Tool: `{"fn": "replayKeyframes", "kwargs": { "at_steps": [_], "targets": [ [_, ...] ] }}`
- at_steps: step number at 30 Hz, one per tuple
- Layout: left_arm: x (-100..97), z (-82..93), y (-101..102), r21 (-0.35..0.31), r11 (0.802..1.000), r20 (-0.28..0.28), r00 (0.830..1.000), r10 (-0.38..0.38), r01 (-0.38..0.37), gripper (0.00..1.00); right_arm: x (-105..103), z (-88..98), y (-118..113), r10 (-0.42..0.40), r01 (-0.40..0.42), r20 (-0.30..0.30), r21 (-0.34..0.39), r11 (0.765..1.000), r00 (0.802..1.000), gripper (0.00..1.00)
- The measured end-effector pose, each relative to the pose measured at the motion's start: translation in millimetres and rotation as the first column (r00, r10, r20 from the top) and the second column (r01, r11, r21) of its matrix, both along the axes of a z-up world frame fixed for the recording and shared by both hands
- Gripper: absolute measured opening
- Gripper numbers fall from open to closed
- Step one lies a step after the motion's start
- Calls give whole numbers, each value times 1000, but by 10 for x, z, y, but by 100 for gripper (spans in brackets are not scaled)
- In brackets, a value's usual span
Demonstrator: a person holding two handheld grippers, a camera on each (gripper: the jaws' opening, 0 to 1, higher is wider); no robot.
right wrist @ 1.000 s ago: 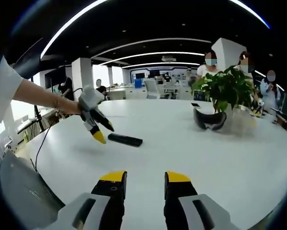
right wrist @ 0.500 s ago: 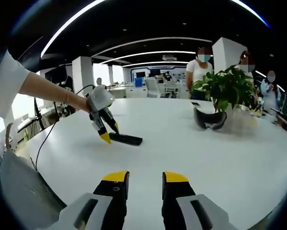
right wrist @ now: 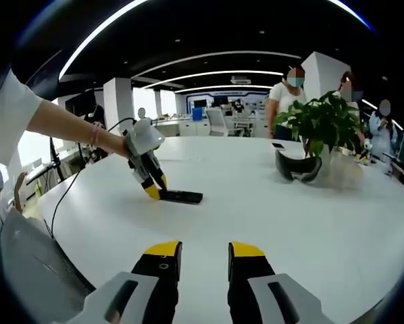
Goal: Press the specified remote control buttons in sequence, fully releasing each button before pressing the next.
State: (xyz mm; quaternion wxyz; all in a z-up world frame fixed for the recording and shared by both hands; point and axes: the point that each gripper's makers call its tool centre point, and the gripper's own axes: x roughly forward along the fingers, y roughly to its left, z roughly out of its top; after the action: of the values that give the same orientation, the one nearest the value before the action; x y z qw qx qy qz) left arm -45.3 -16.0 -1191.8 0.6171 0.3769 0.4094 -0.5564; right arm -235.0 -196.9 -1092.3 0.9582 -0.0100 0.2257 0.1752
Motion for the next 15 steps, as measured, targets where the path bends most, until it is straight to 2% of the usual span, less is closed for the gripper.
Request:
{"fn": "replayKeyframes", "kwargs": {
  "at_steps": [15],
  "targets": [
    [-243, -4, 26, -20, 1000, -19, 1000, 7, -7, 24, 1, -14, 16, 11, -11, -9, -2, 1000, 1000, 24]
  ]
}}
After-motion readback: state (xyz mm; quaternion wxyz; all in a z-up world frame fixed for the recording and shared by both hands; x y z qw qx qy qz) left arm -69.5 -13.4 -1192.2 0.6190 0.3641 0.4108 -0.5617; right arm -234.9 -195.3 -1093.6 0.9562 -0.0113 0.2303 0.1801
